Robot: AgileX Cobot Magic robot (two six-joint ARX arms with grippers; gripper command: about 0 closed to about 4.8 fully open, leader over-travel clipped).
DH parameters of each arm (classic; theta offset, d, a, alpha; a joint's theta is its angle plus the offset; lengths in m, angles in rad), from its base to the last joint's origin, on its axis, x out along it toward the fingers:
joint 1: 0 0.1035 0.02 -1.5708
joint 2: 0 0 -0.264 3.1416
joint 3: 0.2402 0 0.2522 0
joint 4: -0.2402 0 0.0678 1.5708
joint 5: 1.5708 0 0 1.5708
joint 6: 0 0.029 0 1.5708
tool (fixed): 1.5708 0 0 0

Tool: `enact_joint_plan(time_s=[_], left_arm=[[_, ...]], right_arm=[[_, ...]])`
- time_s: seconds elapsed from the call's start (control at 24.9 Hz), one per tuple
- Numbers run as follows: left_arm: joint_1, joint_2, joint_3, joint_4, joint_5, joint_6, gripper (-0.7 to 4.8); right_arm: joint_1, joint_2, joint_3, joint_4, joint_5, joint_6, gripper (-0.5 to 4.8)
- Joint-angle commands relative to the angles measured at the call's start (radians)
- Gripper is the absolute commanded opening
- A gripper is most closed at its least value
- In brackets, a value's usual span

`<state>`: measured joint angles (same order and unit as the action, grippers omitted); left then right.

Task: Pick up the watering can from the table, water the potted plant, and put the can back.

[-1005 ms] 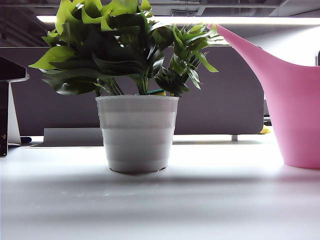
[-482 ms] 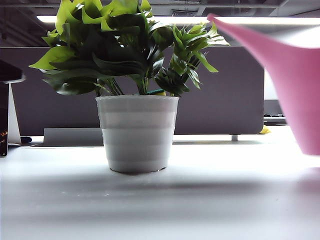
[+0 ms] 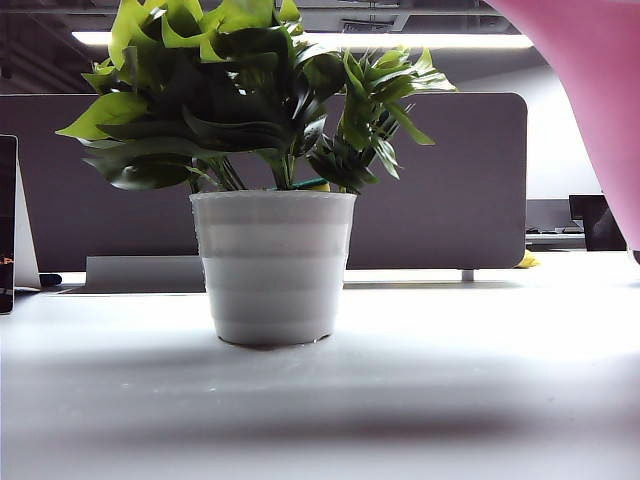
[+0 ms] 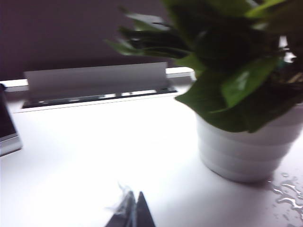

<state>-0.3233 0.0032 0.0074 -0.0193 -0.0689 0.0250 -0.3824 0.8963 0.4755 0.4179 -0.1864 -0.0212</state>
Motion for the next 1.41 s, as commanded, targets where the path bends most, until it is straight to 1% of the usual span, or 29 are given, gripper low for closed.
enact_joint_plan(time_s=[0.04,0.16,0.36,0.4,0.44,0.52,0.64,0.84,0.96,1.17,1.41], left_arm=[[0.007,0.001,0.001,0.011,0.002,-0.003,-0.05],[0.007,0.001,0.001,0.011,0.002,-0.003,-0.05],[0.008,0.001,0.001,0.011,0.002,-0.003,-0.05],[0.010,0.001,0.001,0.011,0.002,-0.003,-0.05],[0.010,0.001,0.001,0.011,0.002,-0.003,-0.05],[0.026,0.001,0.001,0.010,0.005,-0.003,-0.05],[0.053,0.001,0.001,0.010,0.002,-0.003,-0.05],[0.054,0.001,0.001,0.009,0.005,-0.003,-0.05],[0.043,0.001,0.001,0.009,0.001,-0.003,-0.05],[-0.010,0.001,0.001,0.006,0.002,-0.003,-0.05],[-0.024,0.001,0.001,0.006,0.002,-0.003,-0.05]], right_arm=[[0.001,-0.045,0.020,0.084,-0.037,-0.012,-0.06],[0.001,-0.053,0.048,0.079,-0.062,-0.021,-0.06],[0.006,-0.053,0.106,0.055,-0.091,-0.081,-0.06],[0.006,-0.053,0.129,0.041,-0.135,-0.112,-0.06],[0.006,-0.053,0.138,0.036,-0.143,-0.122,-0.06],[0.006,-0.053,0.164,0.021,-0.153,-0.163,-0.06],[0.006,-0.053,0.184,0.020,-0.154,-0.171,-0.06],[0.009,-0.046,0.228,0.010,-0.165,-0.216,-0.06],[0.032,-0.035,0.265,-0.008,-0.164,-0.264,-0.06],[0.085,-0.008,0.335,-0.051,-0.164,-0.338,-0.06],[0.154,0.015,0.404,-0.073,-0.120,-0.436,-0.06]])
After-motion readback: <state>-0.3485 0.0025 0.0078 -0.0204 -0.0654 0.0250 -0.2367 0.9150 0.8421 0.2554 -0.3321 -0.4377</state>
